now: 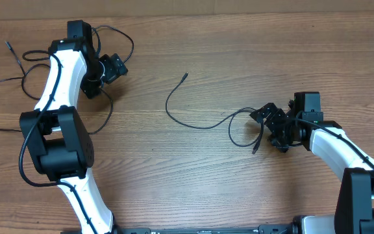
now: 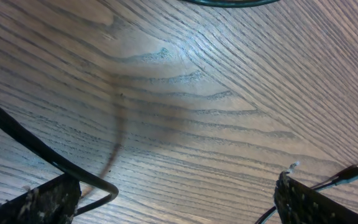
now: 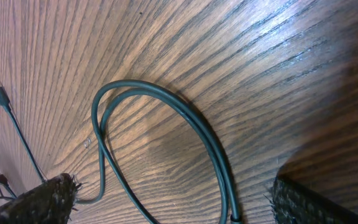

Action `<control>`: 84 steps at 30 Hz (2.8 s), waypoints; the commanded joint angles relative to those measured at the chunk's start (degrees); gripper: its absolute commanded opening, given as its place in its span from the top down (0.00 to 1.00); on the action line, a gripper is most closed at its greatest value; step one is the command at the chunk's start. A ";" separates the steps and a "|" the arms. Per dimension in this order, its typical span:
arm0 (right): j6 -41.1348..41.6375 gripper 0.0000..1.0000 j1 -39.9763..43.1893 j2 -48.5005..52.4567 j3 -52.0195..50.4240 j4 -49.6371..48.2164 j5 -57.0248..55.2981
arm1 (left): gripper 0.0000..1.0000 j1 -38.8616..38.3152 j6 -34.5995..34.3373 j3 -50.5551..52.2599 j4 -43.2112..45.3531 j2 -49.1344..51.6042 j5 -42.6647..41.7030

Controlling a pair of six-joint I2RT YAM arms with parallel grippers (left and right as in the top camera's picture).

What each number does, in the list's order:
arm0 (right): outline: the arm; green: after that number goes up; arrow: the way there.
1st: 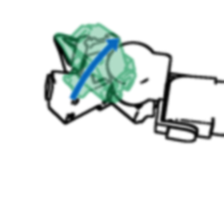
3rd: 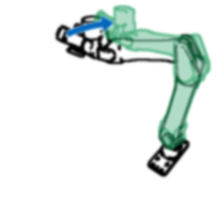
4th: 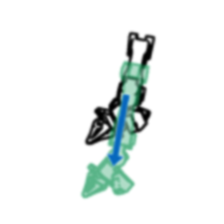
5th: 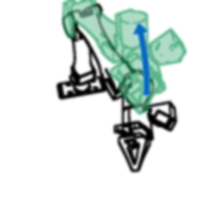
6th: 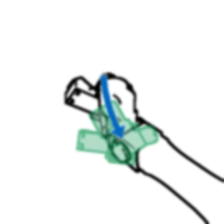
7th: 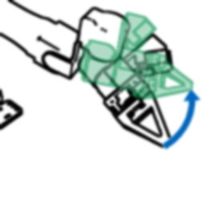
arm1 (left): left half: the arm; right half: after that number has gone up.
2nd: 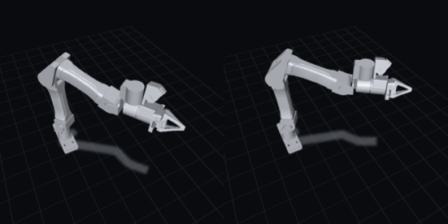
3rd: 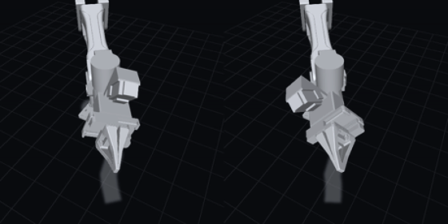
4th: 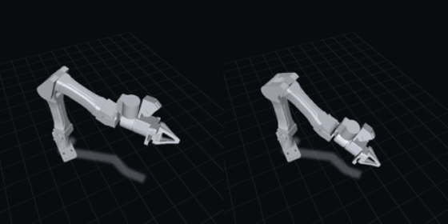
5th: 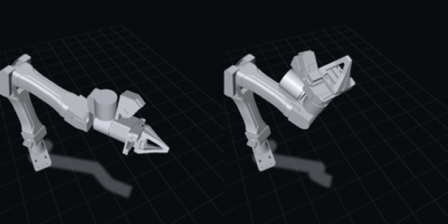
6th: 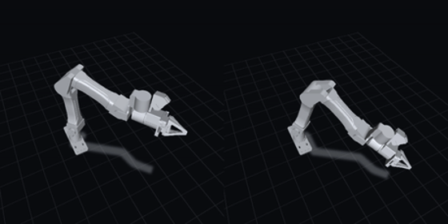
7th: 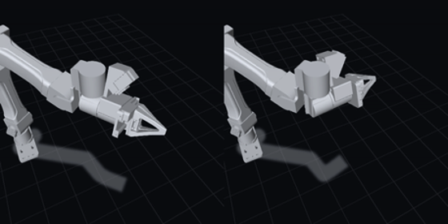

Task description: Untangle cables

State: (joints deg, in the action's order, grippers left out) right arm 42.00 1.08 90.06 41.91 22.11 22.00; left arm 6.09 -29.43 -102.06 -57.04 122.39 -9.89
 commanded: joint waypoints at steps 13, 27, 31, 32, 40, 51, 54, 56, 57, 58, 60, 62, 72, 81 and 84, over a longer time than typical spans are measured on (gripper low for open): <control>-0.02 0.00 0.00 0.42 -0.72 0.63 -2.45 | 0.01 -0.11 -0.72 -1.14 1.81 -0.68 -0.72; 0.00 0.00 0.00 0.42 -0.72 0.63 -2.45 | 0.01 -1.36 -6.10 -0.48 -4.09 -0.57 -19.06; -0.02 0.00 0.00 0.42 -0.72 0.63 -2.45 | 0.01 -5.29 -4.74 -0.15 -5.40 -0.57 -19.21; 0.00 0.00 0.00 0.42 -0.72 0.63 -2.45 | 0.01 -6.69 -4.76 -0.13 -5.60 -0.57 -19.08; 0.00 0.00 0.00 0.42 -0.72 0.63 -2.45 | 0.00 -18.51 -4.85 -0.09 -5.03 -0.57 -13.18; -0.02 0.00 0.00 0.42 -0.72 0.63 -2.45 | 0.00 -34.29 -4.85 -0.07 -4.31 -0.57 -2.12; 0.00 0.00 0.00 0.42 -0.72 0.63 -2.45 | 0.00 -36.94 -4.83 -0.07 -4.24 -0.57 1.25; 0.00 0.00 0.00 0.42 -0.72 0.63 -2.45 | 0.00 -38.07 -4.85 -0.07 -4.17 -0.57 1.44; 0.00 0.00 0.00 0.42 -0.72 0.63 -2.45 | 0.00 -38.49 -4.83 -0.07 -4.04 -0.57 1.33; 0.00 0.00 0.00 0.42 -0.72 0.63 -2.45 | 0.02 -38.93 -4.83 -0.07 -4.02 -0.57 1.36; -0.02 0.00 0.00 0.42 -0.72 0.63 -2.45 | 0.25 -39.74 -4.83 -0.07 -4.02 -0.57 1.38; -0.02 0.00 0.00 0.39 -0.72 0.63 -2.45 | 0.64 -40.48 -4.83 -0.07 -4.02 -0.57 1.38; -0.02 0.00 0.00 0.42 -0.72 0.63 -2.45 | 0.93 -43.25 -4.24 0.00 -1.86 -0.55 1.66; -0.02 0.00 0.00 0.42 -0.72 0.63 -2.45 | 0.91 -44.48 -1.57 0.35 2.08 -0.55 5.49; -0.02 0.00 0.00 0.42 -0.72 0.63 -2.45 | 0.72 -44.48 -1.03 0.35 2.47 -0.52 5.44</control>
State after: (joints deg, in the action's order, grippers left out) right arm 42.02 1.08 90.06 41.91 22.15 22.00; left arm -37.91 -31.68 -102.04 -54.81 122.39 -6.33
